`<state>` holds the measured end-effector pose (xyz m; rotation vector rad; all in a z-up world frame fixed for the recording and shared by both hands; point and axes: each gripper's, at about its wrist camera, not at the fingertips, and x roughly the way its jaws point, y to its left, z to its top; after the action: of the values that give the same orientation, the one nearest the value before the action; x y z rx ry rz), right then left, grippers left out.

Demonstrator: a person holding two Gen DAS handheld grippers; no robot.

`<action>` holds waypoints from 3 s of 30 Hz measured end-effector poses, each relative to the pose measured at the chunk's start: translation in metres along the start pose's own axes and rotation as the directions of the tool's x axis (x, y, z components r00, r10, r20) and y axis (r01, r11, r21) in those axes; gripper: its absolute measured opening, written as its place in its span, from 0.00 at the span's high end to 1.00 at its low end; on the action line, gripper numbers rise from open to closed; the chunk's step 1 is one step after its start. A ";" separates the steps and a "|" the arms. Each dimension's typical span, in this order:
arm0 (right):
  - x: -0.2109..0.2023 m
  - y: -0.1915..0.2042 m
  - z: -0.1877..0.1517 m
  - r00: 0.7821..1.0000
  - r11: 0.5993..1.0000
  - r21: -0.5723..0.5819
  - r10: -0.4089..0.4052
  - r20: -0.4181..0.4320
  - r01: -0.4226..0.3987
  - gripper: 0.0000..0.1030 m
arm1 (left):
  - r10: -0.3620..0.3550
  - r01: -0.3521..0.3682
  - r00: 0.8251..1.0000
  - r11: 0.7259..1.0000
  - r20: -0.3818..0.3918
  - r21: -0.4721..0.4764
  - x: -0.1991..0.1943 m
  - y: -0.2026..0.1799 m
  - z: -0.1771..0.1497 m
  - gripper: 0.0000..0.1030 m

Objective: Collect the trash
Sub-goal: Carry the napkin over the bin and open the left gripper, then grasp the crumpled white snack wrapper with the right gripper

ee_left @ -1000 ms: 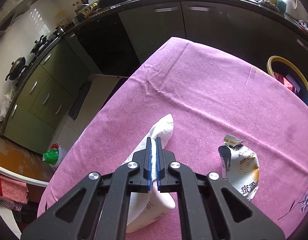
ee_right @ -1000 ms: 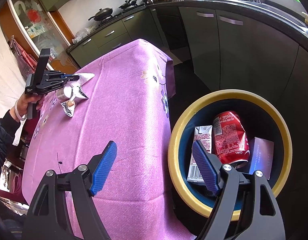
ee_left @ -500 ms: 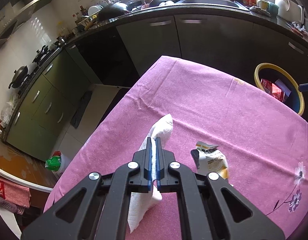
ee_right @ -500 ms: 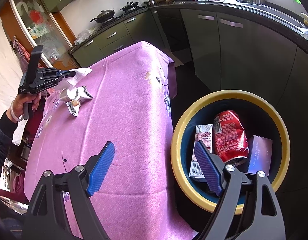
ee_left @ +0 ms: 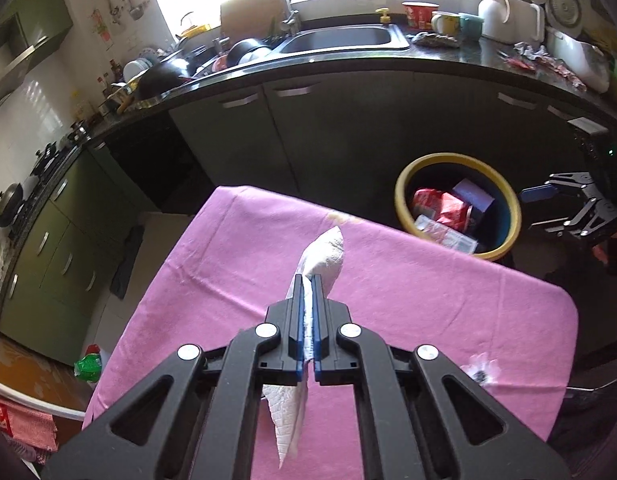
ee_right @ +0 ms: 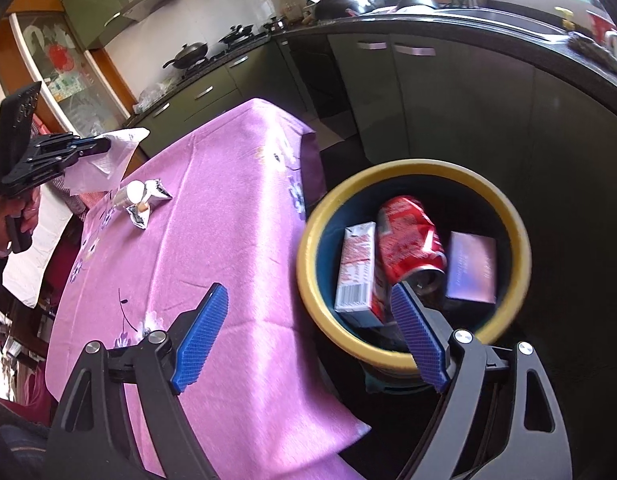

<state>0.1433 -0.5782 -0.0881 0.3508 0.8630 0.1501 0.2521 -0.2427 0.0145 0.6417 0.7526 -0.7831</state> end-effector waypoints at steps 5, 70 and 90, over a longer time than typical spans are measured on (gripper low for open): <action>-0.033 -0.030 -0.020 0.998 0.997 0.060 -0.045 0.041 0.043 0.20 | -0.136 0.133 0.990 0.988 0.040 0.073 0.007 -0.064 0.052 0.97; 0.226 0.266 0.094 0.931 0.707 -0.631 0.109 -0.348 -0.319 0.05 | 0.187 0.094 0.926 0.728 0.328 -0.680 -0.038 0.090 -0.234 0.13; 0.263 0.296 0.091 0.918 0.676 -0.657 0.076 -0.388 -0.333 0.33 | 0.206 0.074 0.929 0.711 0.308 -0.700 -0.036 0.097 -0.242 0.13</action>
<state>0.3851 -0.2536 -0.1151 -0.3377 1.0243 0.7645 0.2285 0.0037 -0.0735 -0.1821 0.6099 -0.4610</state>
